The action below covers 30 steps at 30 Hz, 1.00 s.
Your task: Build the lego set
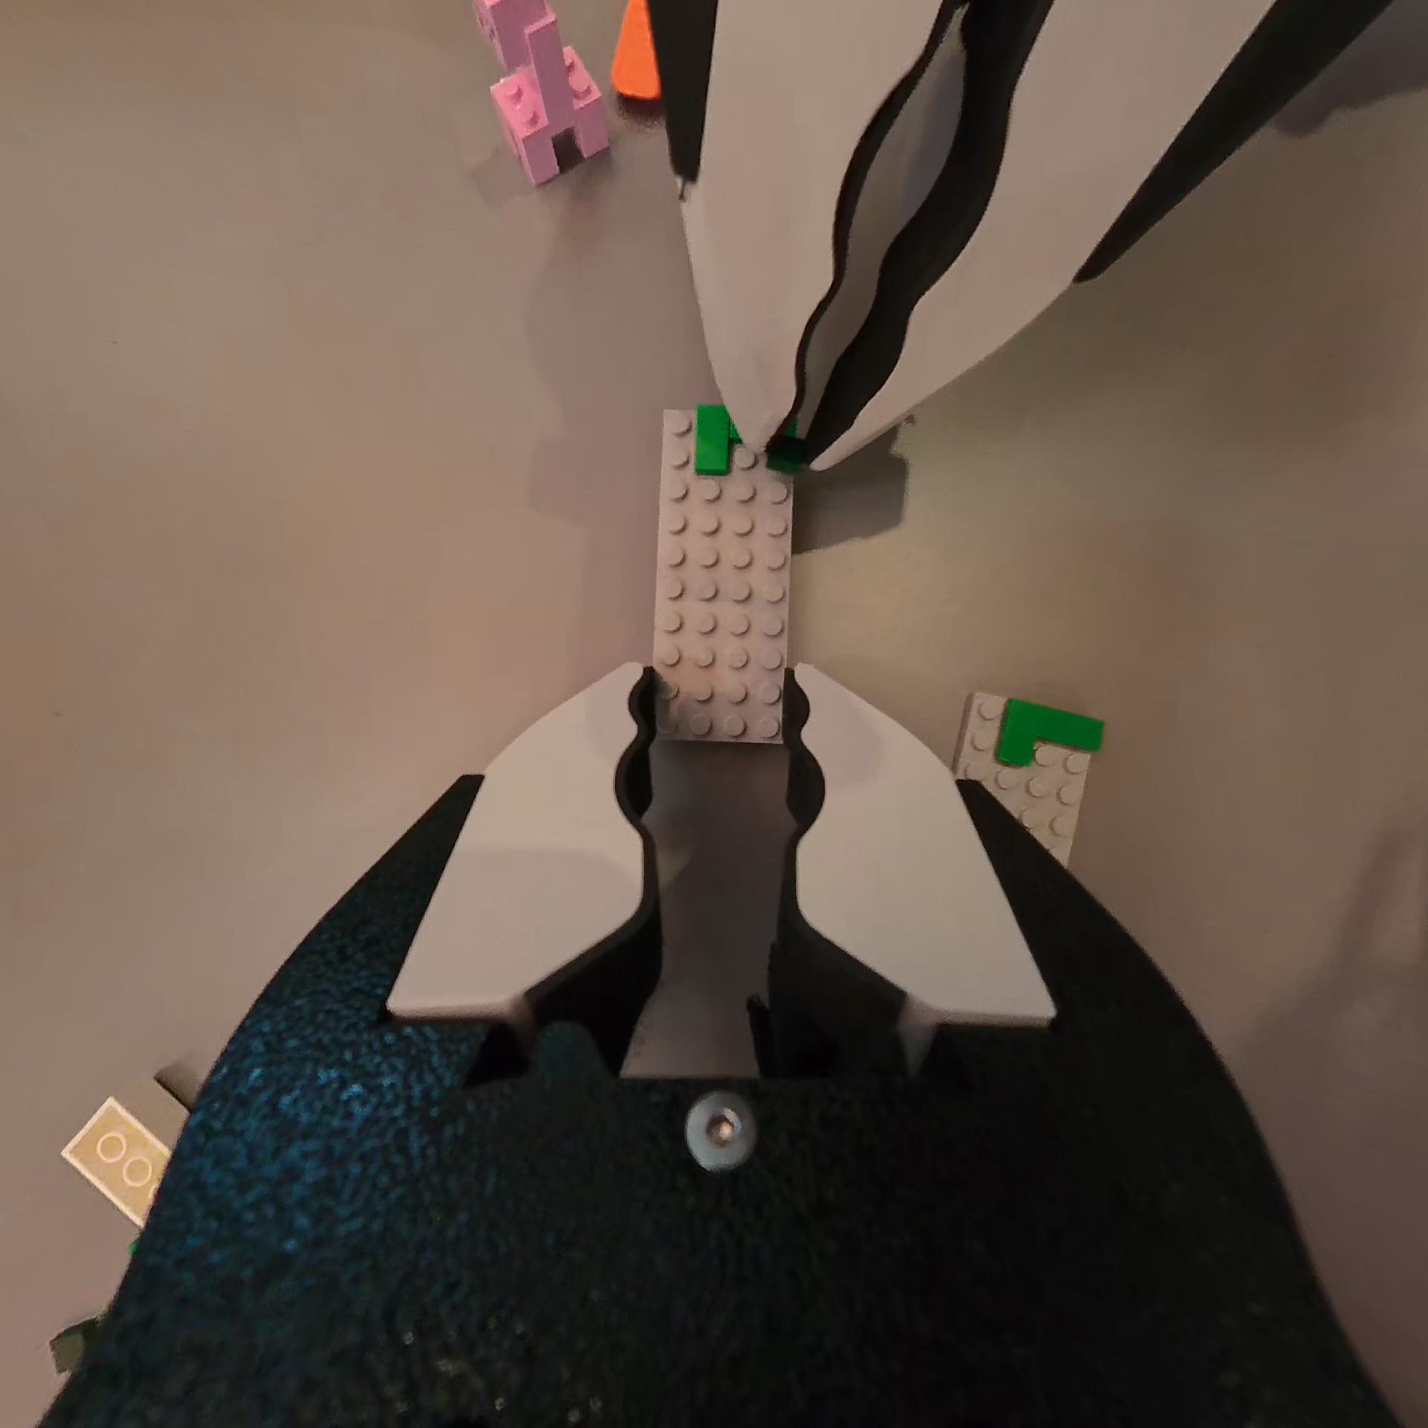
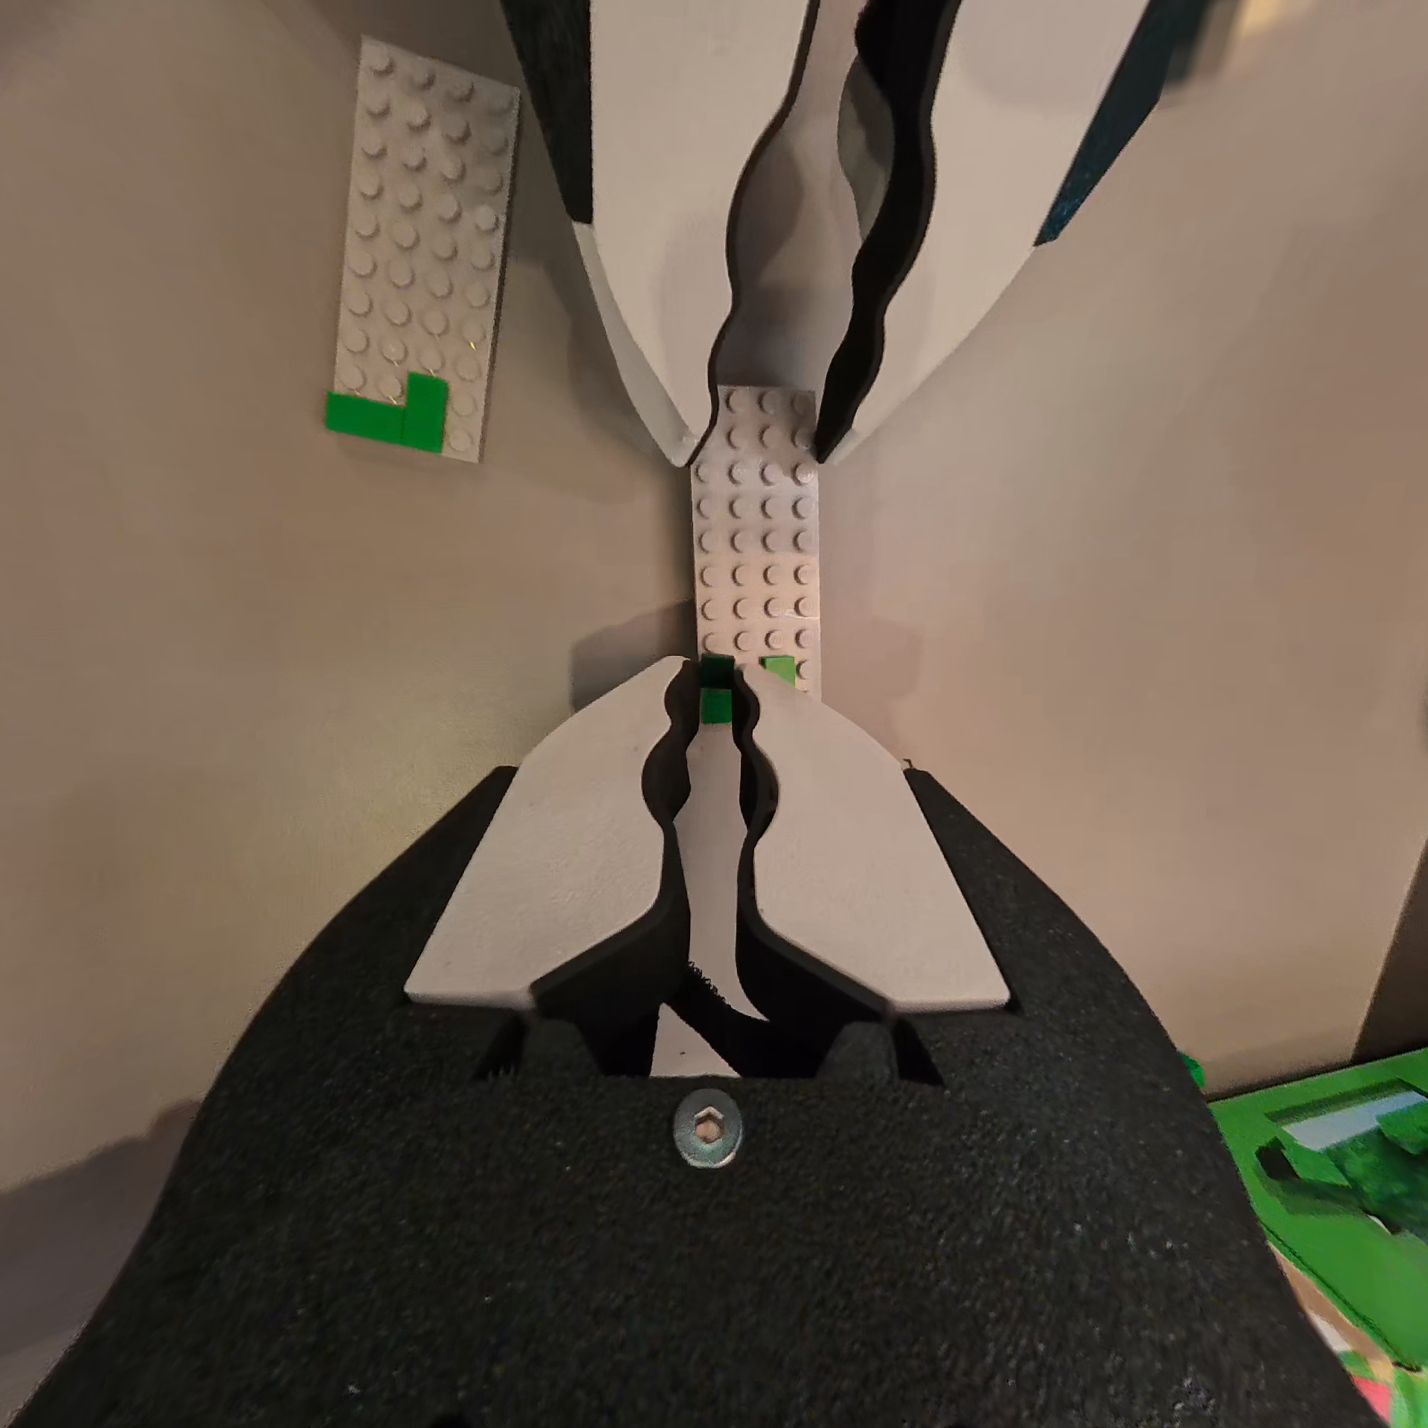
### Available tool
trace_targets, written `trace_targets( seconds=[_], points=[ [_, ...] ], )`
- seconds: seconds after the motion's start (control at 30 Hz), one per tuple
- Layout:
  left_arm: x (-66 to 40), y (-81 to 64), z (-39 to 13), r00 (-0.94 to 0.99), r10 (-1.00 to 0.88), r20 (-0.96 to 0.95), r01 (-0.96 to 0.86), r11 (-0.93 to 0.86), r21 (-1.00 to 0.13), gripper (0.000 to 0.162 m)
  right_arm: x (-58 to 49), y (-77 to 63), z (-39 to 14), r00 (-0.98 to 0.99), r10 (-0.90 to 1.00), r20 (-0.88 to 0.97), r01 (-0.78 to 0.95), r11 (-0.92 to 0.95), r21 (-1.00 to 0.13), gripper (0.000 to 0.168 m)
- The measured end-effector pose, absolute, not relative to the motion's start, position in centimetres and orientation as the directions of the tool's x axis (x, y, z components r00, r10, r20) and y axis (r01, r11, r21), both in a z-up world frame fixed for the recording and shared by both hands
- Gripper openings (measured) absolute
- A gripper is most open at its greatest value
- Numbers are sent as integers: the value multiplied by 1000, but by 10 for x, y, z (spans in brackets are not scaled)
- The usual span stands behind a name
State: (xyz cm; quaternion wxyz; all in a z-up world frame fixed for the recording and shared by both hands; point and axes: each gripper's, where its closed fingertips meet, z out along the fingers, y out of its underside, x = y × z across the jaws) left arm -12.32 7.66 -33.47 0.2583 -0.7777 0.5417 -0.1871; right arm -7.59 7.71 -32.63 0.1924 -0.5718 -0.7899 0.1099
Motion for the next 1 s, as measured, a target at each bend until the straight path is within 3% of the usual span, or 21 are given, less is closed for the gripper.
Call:
trace_targets(
  seconds=[0.37,1.0],
  points=[
    [-122,74,-343,325,-946,10,-771,-271,-576,31,-73,73,-339,-309,941,139,882,339,-328,8],
    [-122,73,-344,322,-947,9,-773,-268,-574,31,-73,73,-342,-309,943,127,885,334,-324,8]
  ],
)
